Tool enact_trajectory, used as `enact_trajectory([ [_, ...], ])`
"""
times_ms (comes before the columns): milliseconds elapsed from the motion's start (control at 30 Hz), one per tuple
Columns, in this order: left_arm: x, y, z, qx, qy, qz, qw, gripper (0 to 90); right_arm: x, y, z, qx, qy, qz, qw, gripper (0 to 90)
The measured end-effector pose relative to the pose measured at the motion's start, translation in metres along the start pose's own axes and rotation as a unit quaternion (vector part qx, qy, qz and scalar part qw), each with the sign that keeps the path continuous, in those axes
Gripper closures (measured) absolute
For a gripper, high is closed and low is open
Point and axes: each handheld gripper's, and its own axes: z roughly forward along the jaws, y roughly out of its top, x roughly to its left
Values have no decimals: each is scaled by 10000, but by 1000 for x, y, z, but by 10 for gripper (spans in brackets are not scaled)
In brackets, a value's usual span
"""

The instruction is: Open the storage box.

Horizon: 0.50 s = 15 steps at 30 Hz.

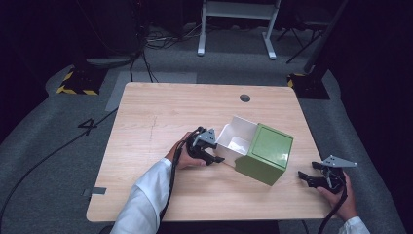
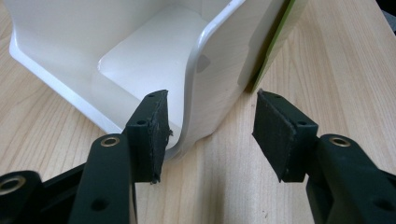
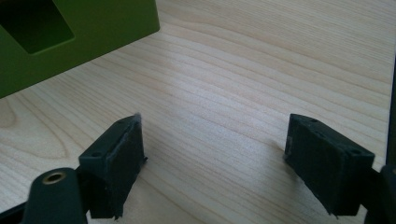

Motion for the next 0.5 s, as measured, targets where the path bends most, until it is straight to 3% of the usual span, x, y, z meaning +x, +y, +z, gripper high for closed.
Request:
enact_trajectory([
  [500,7,-7,-6,-22,92,-146,9998,451,0,0,0,-1,0,-1,10000,198],
])
